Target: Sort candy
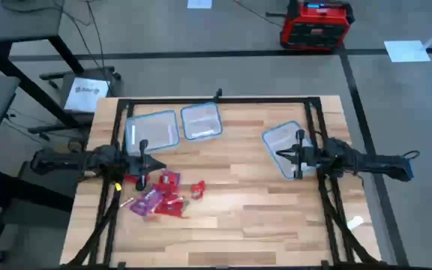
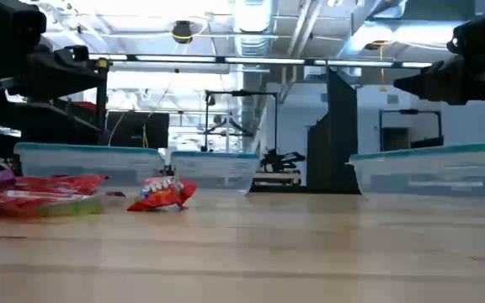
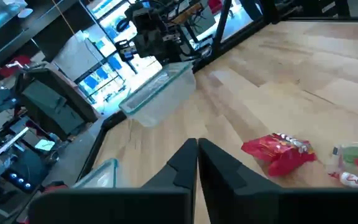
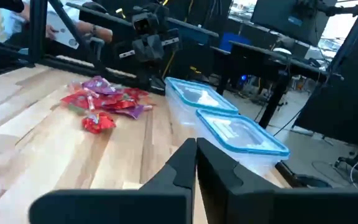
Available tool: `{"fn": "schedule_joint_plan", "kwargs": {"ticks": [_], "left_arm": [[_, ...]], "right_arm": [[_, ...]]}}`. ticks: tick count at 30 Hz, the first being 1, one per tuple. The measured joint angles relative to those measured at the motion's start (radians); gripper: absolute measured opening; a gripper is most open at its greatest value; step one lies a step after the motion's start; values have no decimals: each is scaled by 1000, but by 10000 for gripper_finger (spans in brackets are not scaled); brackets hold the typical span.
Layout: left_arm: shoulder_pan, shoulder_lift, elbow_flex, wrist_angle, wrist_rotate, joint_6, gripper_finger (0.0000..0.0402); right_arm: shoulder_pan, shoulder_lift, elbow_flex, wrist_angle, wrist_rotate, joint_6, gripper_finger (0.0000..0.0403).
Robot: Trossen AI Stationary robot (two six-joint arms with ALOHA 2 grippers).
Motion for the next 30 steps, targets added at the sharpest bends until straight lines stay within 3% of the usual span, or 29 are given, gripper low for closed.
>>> {"fn": "schedule_joint_plan", "kwargs": {"ticks": [25,27,30], "left_arm": [[0,0,0,0,0,0,0],[0,0,0,0,0,0,0],[0,0,0,0,0,0,0]], "right_arm": [[0,0,0,0,0,3,0],[1,0,0,11,1,85,0],[-3,0,0,59,88,391,0]]}}
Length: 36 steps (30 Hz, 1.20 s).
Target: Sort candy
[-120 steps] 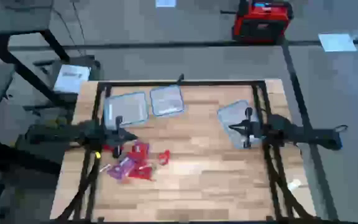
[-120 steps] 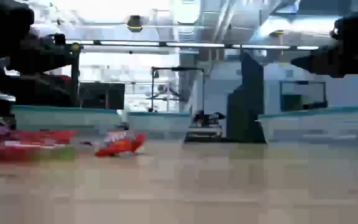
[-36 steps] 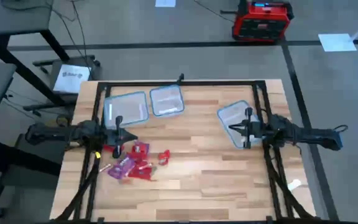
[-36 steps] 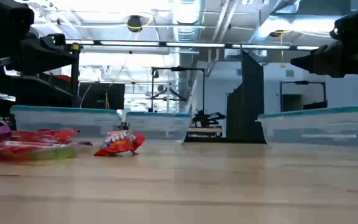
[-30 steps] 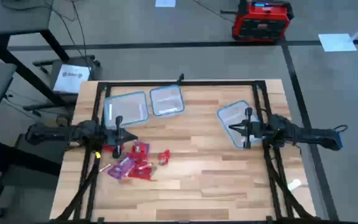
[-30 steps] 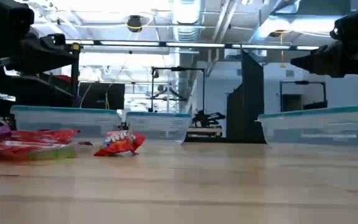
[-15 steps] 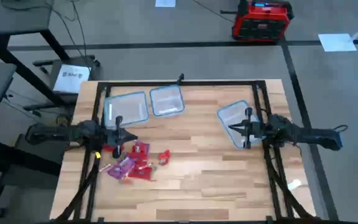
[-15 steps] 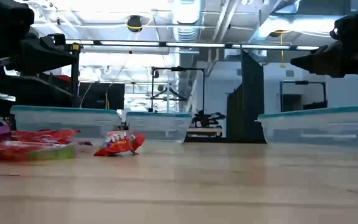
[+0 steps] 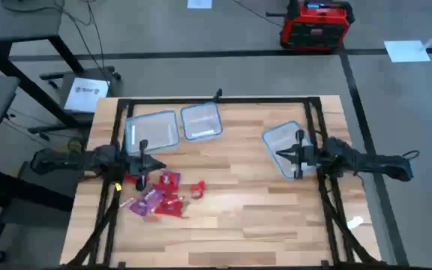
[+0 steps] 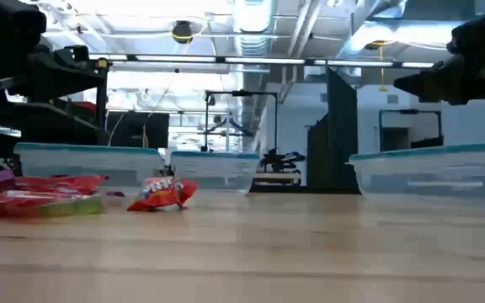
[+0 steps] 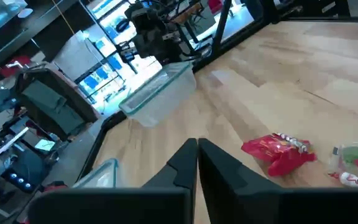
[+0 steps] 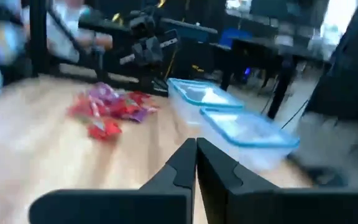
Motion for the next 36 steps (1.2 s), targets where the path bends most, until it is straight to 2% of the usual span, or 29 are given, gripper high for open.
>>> {"fn": "schedule_joint_plan", "kwargs": {"ticks": [3,8,10,12,14,16,18,20,22,25,28,33,36], "left_arm": [[0,0,0,0,0,0,0],[0,0,0,0,0,0,0],[0,0,0,0,0,0,0],[0,0,0,0,0,0,0],[0,0,0,0,0,8,0],[0,0,0,0,0,37,0],[0,0,0,0,0,46,0],[0,0,0,0,0,37,0],[0,0,0,0,0,21,0],[0,0,0,0,0,-13,0],[0,0,0,0,0,-40,0],[0,0,0,0,0,-56,0],[0,0,0,0,0,-57,0]], "right_arm": [[-13,-1,1,96,91,194,0],[-18,-1,1,267,92,321,0],[-19,-1,5,337,92,269,0],[-24,1,40,305,93,152,0],[-30,14,111,243,141,58,0],[-43,56,219,144,255,-15,0],[-60,131,347,-45,355,-73,0],[-80,230,471,-247,433,-59,0],[-103,332,581,-419,465,14,0],[-134,481,684,-673,458,139,0],[-157,613,717,-829,408,251,0],[-193,807,717,-907,297,368,0],[-194,892,718,-886,292,377,0]]}}
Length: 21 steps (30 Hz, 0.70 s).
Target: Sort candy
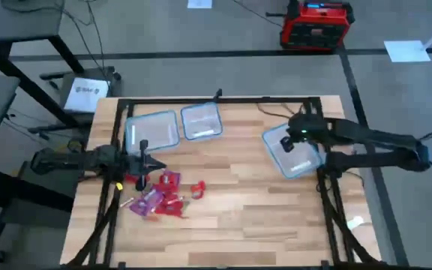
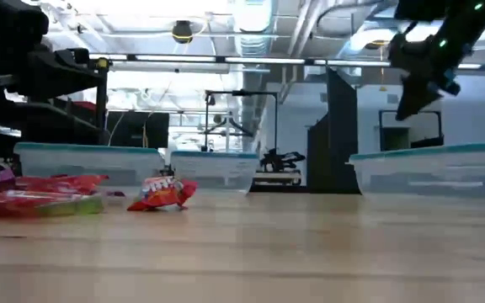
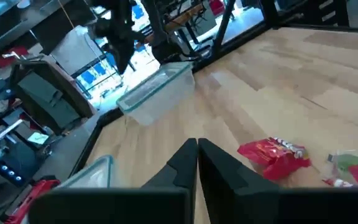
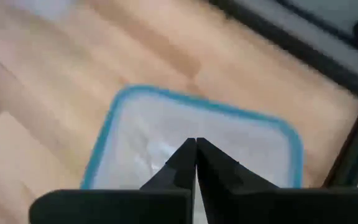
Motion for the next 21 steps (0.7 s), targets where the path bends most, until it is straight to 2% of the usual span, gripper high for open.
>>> {"fn": "schedule_joint_plan", "kwargs": {"ticks": [9,13,16,21], "left_arm": [[0,0,0,1,0,-40,0],[0,0,0,1,0,-66,0],[0,0,0,7,-6,-91,0],[0,0,8,64,-46,-248,0]], "right_arm": [[-27,152,-103,158,-78,34,0],[-15,182,-145,327,-120,39,0],[19,221,-167,471,-219,43,0],[107,342,-173,728,-336,46,0]]}}
